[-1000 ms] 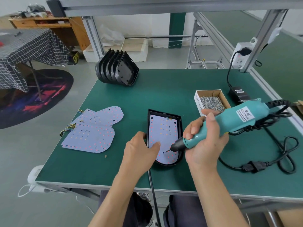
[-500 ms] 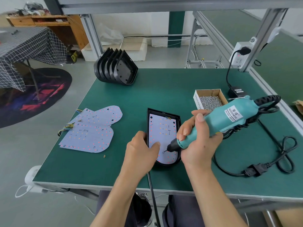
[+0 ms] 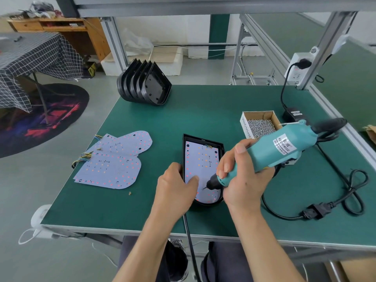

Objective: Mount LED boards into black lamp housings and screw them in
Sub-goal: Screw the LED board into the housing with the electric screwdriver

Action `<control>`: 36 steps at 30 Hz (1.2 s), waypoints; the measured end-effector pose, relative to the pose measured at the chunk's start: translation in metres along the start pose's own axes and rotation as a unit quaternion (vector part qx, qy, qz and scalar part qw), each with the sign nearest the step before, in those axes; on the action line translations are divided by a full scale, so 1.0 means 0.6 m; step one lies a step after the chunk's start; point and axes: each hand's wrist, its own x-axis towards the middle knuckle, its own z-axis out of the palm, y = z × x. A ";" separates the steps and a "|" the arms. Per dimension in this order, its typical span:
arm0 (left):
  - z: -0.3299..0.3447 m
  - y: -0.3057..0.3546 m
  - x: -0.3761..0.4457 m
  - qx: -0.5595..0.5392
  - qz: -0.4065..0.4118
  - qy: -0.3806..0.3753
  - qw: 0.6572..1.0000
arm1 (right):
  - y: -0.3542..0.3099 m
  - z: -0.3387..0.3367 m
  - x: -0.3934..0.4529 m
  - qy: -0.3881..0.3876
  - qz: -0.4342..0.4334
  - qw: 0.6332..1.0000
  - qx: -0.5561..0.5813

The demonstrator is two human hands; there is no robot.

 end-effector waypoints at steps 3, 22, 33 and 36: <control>0.001 -0.001 0.001 0.001 0.001 -0.001 1.000 | 0.000 0.001 0.000 -0.008 0.000 1.000 -0.004; 0.004 -0.007 0.003 -0.008 -0.004 0.001 1.000 | -0.004 0.008 0.001 -0.010 0.022 1.000 -0.015; 0.004 -0.008 0.001 -0.009 -0.007 -0.001 1.000 | -0.006 0.011 0.001 -0.009 0.028 0.999 -0.020; 0.003 -0.007 0.001 -0.011 -0.012 -0.005 1.000 | -0.006 0.013 0.000 -0.010 0.024 0.999 -0.023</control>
